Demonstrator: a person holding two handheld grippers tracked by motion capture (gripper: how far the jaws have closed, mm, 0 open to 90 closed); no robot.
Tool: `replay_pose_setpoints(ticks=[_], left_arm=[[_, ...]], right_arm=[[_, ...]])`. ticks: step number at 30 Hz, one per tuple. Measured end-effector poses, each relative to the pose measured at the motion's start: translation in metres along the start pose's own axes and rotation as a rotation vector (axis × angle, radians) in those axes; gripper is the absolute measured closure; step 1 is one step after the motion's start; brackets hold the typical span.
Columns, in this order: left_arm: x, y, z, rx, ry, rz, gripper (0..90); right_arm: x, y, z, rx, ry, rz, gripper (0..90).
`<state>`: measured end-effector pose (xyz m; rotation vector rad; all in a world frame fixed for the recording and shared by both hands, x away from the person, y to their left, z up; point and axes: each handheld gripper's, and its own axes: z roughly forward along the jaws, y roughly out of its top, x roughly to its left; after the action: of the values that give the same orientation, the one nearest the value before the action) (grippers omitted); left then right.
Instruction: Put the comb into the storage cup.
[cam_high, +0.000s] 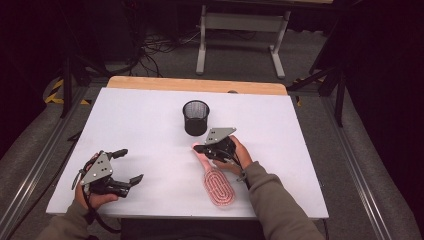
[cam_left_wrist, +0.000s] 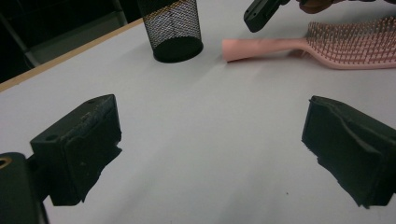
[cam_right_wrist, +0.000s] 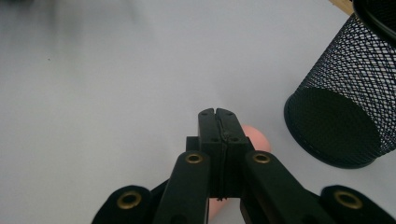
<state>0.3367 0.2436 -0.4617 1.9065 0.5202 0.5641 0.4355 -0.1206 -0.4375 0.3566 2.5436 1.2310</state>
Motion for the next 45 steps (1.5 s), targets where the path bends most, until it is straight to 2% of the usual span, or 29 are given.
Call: replay_pose_setpoints(ticks=[9,14,24,32,45], left_arm=[[0.0,0.0,0.001,0.007,-0.001,0.002,5.4],[0.0,0.0,0.001,0.007,-0.002,0.002,5.4],[0.0,0.0,0.001,0.011,-0.008,0.004,5.4],[0.0,-0.001,0.002,0.009,-0.01,0.002,5.7],[0.0,-0.001,0.002,0.012,-0.016,0.003,5.7]], right_arm=[[0.0,0.0,0.001,0.001,-0.002,0.002,89.9],[-0.003,-0.002,-0.001,-0.002,-0.012,0.017,89.9],[-0.003,-0.002,0.004,0.019,-0.002,0.0,89.9],[-0.004,-0.002,0.007,0.018,0.002,-0.001,89.9],[-0.005,-0.003,0.013,0.049,0.007,-0.005,89.9]])
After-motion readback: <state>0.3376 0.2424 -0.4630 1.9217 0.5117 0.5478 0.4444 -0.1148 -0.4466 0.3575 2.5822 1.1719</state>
